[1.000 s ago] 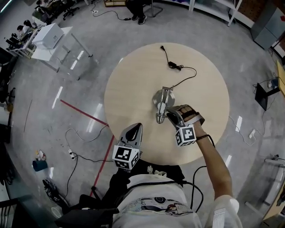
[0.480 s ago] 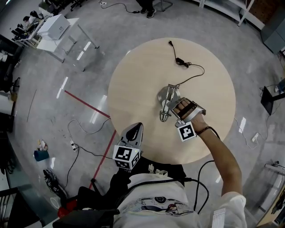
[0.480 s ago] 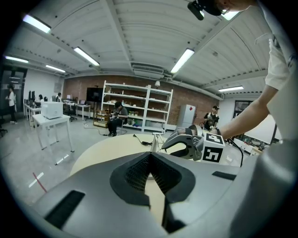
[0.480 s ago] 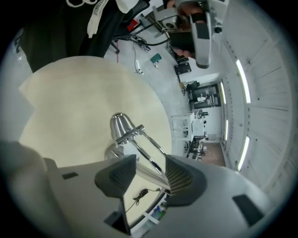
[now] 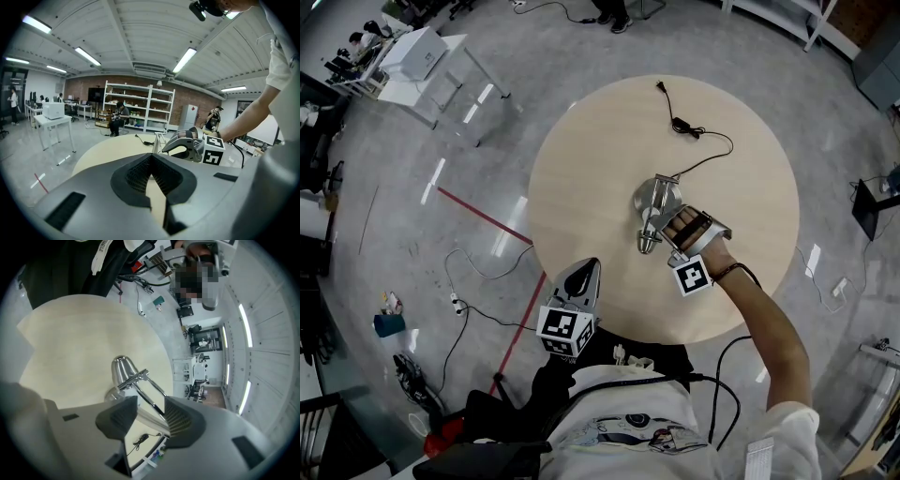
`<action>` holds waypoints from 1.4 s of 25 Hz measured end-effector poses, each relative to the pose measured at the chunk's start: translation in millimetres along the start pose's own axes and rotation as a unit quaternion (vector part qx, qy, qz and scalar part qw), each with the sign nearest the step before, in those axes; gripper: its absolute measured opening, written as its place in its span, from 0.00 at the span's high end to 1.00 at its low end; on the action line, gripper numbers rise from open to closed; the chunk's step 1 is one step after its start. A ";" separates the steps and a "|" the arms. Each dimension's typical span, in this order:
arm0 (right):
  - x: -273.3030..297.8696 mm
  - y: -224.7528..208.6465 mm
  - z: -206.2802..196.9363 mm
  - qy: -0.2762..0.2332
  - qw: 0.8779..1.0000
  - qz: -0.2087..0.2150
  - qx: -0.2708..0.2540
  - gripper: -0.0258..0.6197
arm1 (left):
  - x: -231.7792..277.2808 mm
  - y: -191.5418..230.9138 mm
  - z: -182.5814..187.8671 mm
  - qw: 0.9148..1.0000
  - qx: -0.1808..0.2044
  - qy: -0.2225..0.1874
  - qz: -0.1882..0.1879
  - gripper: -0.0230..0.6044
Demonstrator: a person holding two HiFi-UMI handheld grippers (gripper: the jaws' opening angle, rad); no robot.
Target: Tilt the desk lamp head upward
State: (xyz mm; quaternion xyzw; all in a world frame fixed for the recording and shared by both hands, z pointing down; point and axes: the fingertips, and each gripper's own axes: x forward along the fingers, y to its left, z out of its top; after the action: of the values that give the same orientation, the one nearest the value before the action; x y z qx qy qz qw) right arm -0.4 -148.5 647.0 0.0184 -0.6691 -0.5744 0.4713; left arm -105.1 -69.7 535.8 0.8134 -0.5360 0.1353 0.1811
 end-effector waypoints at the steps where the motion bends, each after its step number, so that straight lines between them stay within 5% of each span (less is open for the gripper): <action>1: 0.4 7.2 4.9 -0.013 1.000 0.018 0.018 0.68 | 0.2 0.0 -0.3 1.000 0.000 0.000 0.000 0.98; 3: 0.3 22.1 16.2 -0.043 0.995 0.058 0.062 0.68 | 0.3 -0.5 -0.5 1.000 0.001 0.000 -0.001 0.98; 7: -0.6 11.9 10.7 -0.035 0.998 0.037 0.044 0.74 | -0.7 -1.0 -0.4 1.000 0.003 0.000 -0.001 0.98; 20: -17.1 -15.6 0.8 -0.089 0.987 0.040 0.131 0.74 | -0.2 0.3 -2.4 1.000 0.003 0.004 0.002 0.98; 26: -27.9 -32.3 3.5 -0.128 0.972 0.029 0.196 0.74 | 1.9 -1.1 -5.3 1.000 0.004 0.008 0.002 0.98; 35: -41.2 -66.6 1.3 -0.179 0.925 0.005 0.336 0.74 | 1.7 7.1 -4.9 1.000 0.001 0.011 0.010 0.98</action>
State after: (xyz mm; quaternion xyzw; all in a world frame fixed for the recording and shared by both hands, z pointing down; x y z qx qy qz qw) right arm -12.8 -146.9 569.7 0.0695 -0.8960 -0.3075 0.3126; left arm -111.1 -71.5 541.9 0.8065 -0.5422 0.1460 0.1849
